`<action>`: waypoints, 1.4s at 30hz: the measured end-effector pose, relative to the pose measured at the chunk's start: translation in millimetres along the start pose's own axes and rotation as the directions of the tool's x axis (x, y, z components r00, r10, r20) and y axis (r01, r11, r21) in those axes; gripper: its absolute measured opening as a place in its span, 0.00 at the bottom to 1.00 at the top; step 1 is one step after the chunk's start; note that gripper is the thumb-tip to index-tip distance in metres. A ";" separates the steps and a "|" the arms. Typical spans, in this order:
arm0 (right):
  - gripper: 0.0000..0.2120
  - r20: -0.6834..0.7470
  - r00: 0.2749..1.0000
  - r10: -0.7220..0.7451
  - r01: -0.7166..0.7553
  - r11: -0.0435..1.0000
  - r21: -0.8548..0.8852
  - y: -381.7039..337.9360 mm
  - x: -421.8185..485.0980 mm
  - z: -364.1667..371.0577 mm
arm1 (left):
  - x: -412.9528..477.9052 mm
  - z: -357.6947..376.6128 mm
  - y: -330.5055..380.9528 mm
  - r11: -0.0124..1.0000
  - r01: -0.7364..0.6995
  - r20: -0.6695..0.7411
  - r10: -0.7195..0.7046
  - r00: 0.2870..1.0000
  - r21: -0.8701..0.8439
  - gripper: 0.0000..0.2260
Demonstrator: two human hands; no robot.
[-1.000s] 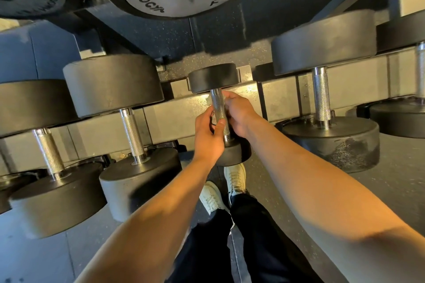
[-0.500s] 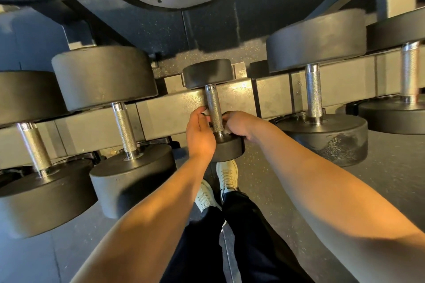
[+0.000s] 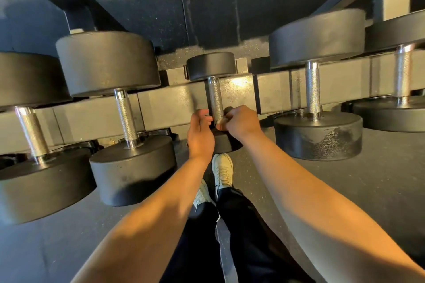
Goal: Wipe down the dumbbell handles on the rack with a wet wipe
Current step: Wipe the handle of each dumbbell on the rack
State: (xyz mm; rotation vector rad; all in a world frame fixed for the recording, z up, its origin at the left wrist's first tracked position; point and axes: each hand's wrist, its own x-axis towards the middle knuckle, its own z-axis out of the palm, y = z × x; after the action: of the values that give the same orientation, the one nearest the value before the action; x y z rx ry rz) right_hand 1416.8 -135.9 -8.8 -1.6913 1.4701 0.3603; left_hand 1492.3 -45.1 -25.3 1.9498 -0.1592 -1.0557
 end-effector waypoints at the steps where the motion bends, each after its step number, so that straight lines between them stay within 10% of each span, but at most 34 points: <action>1: 0.07 0.017 1.000 0.020 -0.020 0.999 0.024 -1.5 1.5 -0.6 | -2.0 -1.7 -0.5 1.000 -0.014 0.018 0.014 1.000 0.006 0.11; 10: 0.02 -0.124 0.992 0.019 -0.006 0.995 0.100 6.1 -10.6 2.1 | -12.8 -12.1 4.5 0.996 -0.072 0.067 0.068 0.995 0.057 0.10; 16: 0.11 -0.208 0.934 0.291 -0.060 0.701 0.710 8.6 -28.9 5.3 | -17.1 -23.4 5.4 0.993 -0.086 0.098 0.078 0.992 0.075 0.10; 27: 0.14 -0.146 0.989 -0.031 0.102 0.851 0.516 11.9 -39.1 28.4 | -15.9 -30.6 4.7 0.905 -0.342 0.287 0.267 0.920 0.252 0.10; 33: 0.12 -0.201 0.979 0.036 0.085 0.822 0.563 12.3 -33.1 30.3 | 8.7 -31.7 14.0 0.969 -0.215 0.049 0.211 0.976 0.122 0.11; 42: 0.19 -0.206 0.975 0.079 0.062 0.800 0.597 13.0 -19.8 38.5 | 18.7 -5.4 25.5 0.909 -0.134 0.256 0.032 0.966 0.393 0.18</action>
State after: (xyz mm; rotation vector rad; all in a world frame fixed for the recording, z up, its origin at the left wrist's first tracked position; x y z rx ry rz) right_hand 1411.2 -93.5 -23.5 -1.2236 1.5381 -0.2926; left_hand 1515.1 -65.8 -16.3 2.1477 -0.6422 -1.2808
